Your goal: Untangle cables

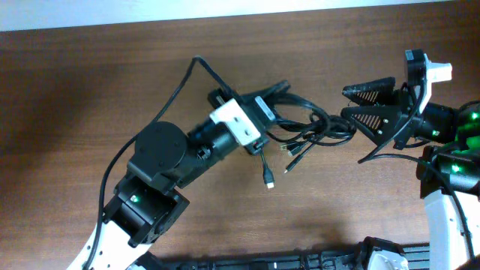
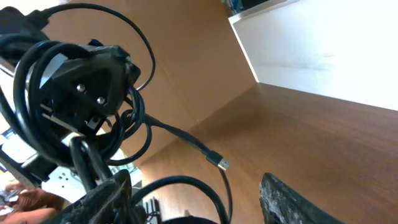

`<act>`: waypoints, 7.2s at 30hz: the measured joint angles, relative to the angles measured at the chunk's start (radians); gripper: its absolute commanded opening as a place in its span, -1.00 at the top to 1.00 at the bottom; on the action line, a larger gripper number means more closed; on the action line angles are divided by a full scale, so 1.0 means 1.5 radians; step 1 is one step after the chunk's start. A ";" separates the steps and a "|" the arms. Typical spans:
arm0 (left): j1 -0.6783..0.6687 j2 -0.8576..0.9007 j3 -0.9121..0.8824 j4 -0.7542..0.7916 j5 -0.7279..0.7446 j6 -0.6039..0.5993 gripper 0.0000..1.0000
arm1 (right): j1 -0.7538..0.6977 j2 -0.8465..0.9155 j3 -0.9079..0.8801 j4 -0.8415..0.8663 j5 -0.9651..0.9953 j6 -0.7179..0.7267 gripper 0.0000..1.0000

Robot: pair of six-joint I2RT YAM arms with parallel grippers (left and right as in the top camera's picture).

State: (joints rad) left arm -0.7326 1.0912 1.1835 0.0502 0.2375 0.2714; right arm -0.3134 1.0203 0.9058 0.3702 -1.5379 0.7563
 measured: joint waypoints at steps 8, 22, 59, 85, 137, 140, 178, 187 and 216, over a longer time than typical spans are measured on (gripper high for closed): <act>0.000 0.000 0.000 -0.033 -0.043 -0.092 1.00 | 0.000 0.014 -0.001 0.001 0.042 -0.001 -0.97; 0.000 0.000 0.000 -0.056 -0.067 -0.195 1.00 | 0.000 0.028 -0.001 0.000 0.098 0.054 -0.98; 0.000 0.000 0.000 -0.106 -0.084 -0.302 1.00 | 0.034 0.074 0.012 0.434 0.049 0.151 -0.97; 0.000 0.062 0.000 -0.020 0.047 -0.233 -0.08 | 0.119 0.072 0.012 0.527 -0.003 0.147 0.92; 0.041 -0.001 0.001 -0.144 -0.017 0.015 -0.57 | 0.317 0.288 0.018 -0.246 0.249 0.082 0.92; 0.070 -0.001 0.001 -0.171 -0.027 0.011 -0.56 | 0.376 0.288 0.017 -0.350 0.333 0.010 0.92; 0.164 -0.002 0.001 -0.455 0.426 0.269 -0.44 | 0.420 0.056 0.241 -0.873 0.567 -1.037 0.92; 0.130 0.010 0.001 -0.455 0.435 0.278 -0.15 | 0.420 0.056 0.241 -0.870 0.482 -1.056 0.92; 0.129 0.026 0.001 -0.404 0.377 0.282 1.00 | 0.420 0.056 0.243 -0.840 0.448 -1.074 0.92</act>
State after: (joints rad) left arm -0.5388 1.1305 1.1854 -0.5560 0.8032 0.6949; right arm 0.3164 1.1038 1.2701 -0.8902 -0.8665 -0.8543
